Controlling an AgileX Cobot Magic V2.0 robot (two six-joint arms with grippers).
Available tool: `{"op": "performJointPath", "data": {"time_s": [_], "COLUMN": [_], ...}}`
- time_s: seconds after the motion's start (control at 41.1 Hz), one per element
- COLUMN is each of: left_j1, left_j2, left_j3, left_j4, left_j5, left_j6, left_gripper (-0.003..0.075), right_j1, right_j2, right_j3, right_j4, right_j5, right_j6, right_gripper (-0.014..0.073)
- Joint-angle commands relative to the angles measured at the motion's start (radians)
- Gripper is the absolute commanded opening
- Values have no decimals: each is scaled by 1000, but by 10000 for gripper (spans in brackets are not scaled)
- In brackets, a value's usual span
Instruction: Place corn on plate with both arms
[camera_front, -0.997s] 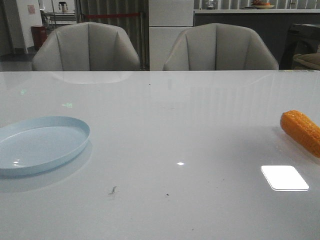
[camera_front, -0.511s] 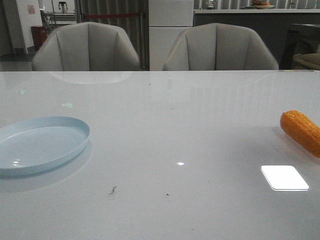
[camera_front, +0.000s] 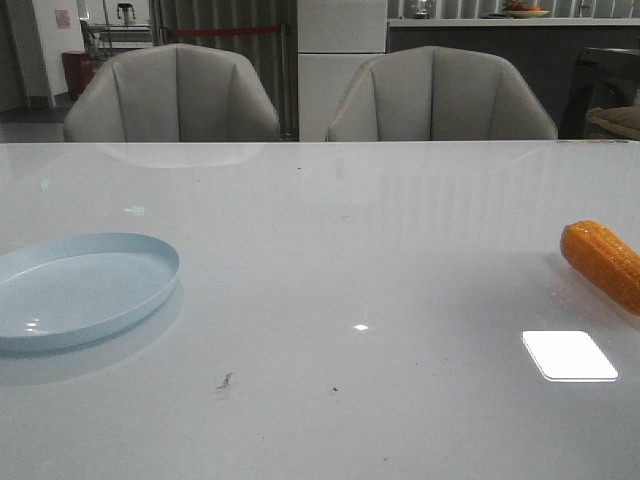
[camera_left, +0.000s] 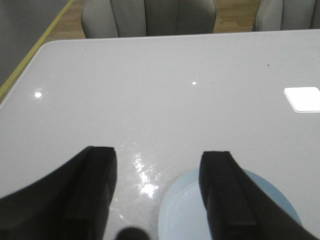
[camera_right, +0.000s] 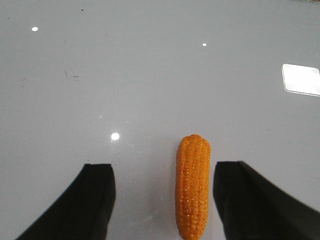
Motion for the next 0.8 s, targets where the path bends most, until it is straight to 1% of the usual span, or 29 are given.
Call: {"op": "performJointPath", "data": {"time_s": [0.0,0.097,0.219,0.34,0.486,0.632,0.778], "left_j1": [-7,-3,14,42,55,55,55], "left_j2": [-6,31,126,257,432,593,727], "left_j3": [-42,-89,-200,-363,-556,-724,-842], "left_j4": [-25,-32,-33,-33,-33,-33,-33], "left_j5": [-31,70,208,396,592,729,831], "left_j6": [-4,-4,-4,-4,-4,-4,-4], "left_gripper": [443,443,446,446,445,442,441], "right_j1": [-4,-4,-4,-4,-4,-4,-4], "right_j2": [-10,-10,-10,-10,-10,-10,-10], "right_j3": [-37,-37,-37,-37,-37,-37,-37], "right_j4": [1,1,1,1,1,1,1], "right_j5": [-67,-49,-47,-40,-38,-38,-38], "right_j6": [2,2,2,2,2,2,2], "right_gripper": [535,535,535,535,535,535,535]}}
